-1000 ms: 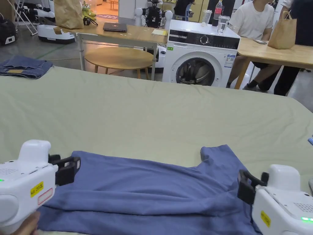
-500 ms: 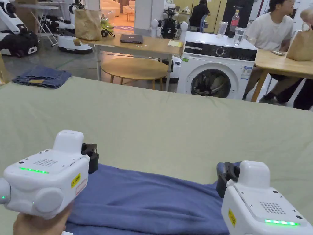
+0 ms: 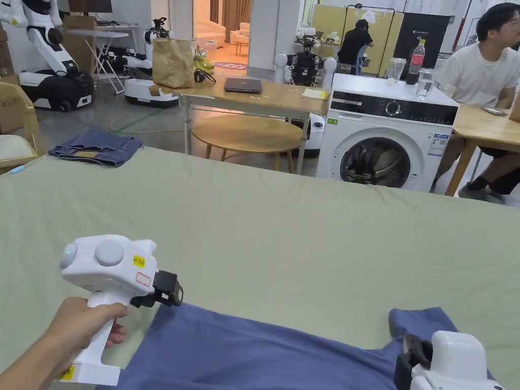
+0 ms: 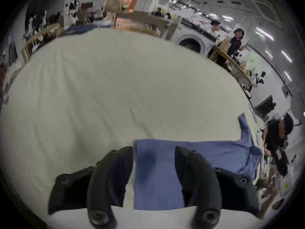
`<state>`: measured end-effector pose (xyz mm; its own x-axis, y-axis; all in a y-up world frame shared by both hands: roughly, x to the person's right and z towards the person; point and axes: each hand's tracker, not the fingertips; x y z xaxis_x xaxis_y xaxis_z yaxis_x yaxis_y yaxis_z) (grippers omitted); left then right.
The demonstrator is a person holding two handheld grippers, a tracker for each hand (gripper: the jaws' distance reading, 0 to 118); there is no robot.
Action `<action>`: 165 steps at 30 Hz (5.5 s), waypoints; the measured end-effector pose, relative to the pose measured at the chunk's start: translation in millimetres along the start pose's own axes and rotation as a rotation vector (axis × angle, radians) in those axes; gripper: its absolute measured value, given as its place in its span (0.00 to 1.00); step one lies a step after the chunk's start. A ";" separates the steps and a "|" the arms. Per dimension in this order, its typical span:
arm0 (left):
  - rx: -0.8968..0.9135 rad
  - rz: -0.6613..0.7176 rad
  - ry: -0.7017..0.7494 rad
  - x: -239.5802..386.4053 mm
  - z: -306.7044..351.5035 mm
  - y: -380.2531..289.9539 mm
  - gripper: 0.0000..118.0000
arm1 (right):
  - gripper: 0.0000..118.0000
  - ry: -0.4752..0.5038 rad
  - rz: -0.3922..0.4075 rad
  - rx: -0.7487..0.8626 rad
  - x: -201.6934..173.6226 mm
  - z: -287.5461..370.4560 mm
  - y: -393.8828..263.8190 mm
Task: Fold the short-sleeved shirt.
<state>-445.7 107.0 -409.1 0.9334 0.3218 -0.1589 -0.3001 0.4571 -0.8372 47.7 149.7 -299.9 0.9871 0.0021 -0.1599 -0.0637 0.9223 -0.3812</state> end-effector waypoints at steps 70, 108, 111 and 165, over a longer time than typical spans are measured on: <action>0.315 -0.125 -0.001 38.2 127.0 -106.2 0.00 | 0.00 -0.014 0.011 -0.344 152.3 4.9 55.3; 0.236 -0.219 0.040 48.8 116.6 -193.0 0.46 | 0.54 -0.205 0.101 -0.385 132.4 75.1 -34.9; 0.331 -0.244 0.039 69.4 119.8 -186.0 0.46 | 0.54 -0.209 0.065 -0.246 121.6 81.9 -20.0; -0.146 0.360 -0.712 -95.0 38.0 -185.0 0.53 | 0.00 0.030 0.101 0.109 -33.9 12.4 -14.8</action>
<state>-486.3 23.4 -219.2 0.4206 0.9015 -0.1021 -0.4835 0.1275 -0.8660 17.0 140.9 -277.5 0.9716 0.0866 -0.2203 -0.1442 0.9546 -0.2606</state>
